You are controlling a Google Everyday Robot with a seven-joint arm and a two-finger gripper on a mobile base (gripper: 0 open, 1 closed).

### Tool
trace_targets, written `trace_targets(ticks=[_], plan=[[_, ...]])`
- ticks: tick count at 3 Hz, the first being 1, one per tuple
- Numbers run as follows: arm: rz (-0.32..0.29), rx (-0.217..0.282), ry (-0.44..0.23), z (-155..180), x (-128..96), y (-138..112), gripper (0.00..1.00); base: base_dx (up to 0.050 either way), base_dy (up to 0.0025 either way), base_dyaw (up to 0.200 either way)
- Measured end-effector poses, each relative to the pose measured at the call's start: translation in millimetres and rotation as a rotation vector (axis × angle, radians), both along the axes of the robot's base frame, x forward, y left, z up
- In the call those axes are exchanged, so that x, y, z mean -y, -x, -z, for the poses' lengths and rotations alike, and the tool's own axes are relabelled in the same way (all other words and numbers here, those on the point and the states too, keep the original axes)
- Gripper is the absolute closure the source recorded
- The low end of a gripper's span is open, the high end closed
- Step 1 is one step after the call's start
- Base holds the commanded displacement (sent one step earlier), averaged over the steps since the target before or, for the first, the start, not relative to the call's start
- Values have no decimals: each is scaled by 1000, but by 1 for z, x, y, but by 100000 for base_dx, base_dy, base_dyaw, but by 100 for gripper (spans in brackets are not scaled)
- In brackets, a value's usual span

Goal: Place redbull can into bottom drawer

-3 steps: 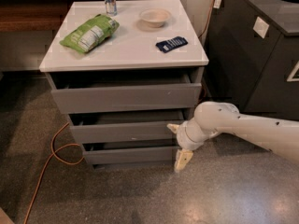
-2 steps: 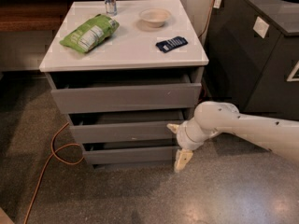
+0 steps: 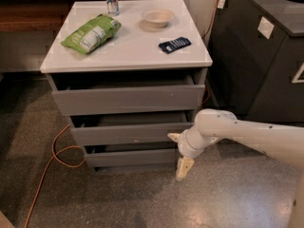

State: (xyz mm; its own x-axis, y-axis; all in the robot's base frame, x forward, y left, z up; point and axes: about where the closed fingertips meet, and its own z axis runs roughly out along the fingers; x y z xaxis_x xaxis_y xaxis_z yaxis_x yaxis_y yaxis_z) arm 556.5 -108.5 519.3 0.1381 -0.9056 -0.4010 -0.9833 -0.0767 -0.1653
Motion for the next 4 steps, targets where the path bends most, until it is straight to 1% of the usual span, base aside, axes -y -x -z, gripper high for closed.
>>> trace_targets(ticks=[1, 2, 3, 4], plan=[[-19, 8, 8, 41, -5, -4, 0, 0, 0, 0], [-37, 28, 18, 75, -10, -11, 0, 0, 0, 0], [-48, 37, 18, 99, -14, -18, 0, 0, 0, 0], [-48, 42, -13, 122, -17, -29, 0, 0, 0, 0]])
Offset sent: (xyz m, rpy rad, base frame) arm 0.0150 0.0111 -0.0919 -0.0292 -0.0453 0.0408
